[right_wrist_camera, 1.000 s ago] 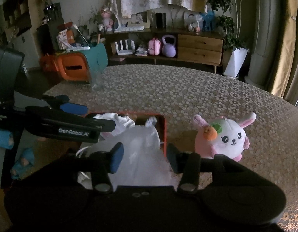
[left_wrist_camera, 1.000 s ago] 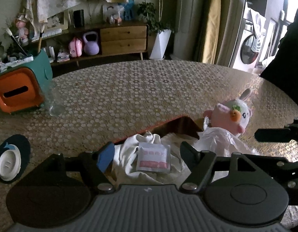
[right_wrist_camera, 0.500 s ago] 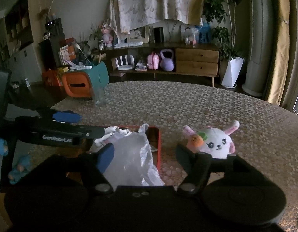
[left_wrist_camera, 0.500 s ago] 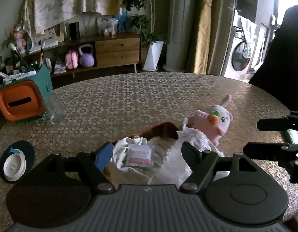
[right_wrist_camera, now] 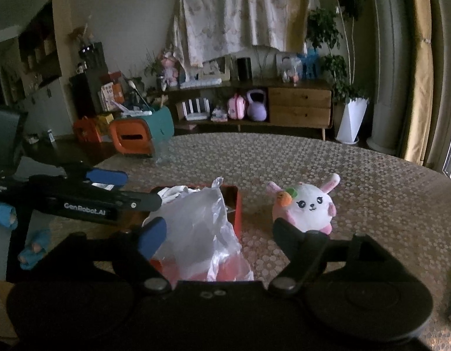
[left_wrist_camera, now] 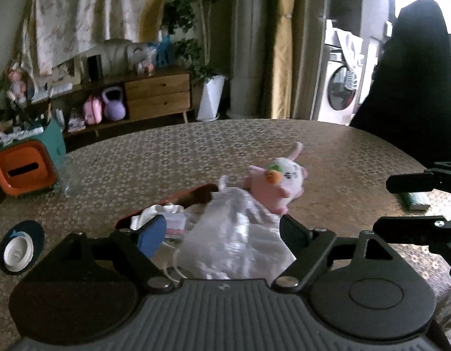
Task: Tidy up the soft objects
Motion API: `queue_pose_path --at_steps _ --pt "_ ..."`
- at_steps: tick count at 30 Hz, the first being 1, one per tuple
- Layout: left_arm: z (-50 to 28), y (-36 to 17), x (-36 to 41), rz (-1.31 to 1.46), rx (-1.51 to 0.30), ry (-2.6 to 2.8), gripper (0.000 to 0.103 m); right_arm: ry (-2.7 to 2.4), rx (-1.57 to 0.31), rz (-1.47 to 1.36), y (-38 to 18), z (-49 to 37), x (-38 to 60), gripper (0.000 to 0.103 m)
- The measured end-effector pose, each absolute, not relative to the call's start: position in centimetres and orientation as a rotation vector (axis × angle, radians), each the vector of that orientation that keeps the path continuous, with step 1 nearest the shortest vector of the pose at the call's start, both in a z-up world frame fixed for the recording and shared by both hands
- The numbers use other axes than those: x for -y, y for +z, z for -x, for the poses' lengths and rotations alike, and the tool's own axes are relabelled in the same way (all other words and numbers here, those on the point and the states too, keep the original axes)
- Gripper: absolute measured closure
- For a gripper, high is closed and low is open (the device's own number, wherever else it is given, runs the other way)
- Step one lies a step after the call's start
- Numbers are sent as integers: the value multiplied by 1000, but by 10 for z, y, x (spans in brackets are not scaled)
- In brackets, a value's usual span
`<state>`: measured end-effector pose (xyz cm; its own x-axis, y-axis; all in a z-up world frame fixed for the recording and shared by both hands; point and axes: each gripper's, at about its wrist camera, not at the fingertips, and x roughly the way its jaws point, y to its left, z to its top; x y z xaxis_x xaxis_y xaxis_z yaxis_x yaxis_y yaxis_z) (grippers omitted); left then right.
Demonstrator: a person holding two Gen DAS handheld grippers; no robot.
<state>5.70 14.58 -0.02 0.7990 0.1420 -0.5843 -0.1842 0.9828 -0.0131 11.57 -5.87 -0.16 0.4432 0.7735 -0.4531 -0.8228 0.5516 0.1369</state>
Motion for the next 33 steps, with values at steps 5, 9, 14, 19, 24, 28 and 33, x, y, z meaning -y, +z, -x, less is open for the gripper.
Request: queue_pose_path --at_steps 5,9,14,19,24,28,33 --pt "-45 6 -119 54 -595 144 14 979 -450 85 2 -98 87 16" --pt "-35 9 -101 64 -579 124 9 967 -404 73 5 -84 107 12" --pt "-25 11 -84 66 -560 100 7 950 -354 64 5 -71 128 5" --pt "-16 14 -70 68 -535 93 4 928 -322 62 5 -61 143 0" --pt "-6 15 -65 112 -527 65 0 895 -287 58 7 -52 151 0" --pt "3 14 -60 132 -512 58 0 864 -284 37 4 -53 155 0" --pt "9 11 -59 163 -509 42 0 848 -314 -7 -4 -59 160 0"
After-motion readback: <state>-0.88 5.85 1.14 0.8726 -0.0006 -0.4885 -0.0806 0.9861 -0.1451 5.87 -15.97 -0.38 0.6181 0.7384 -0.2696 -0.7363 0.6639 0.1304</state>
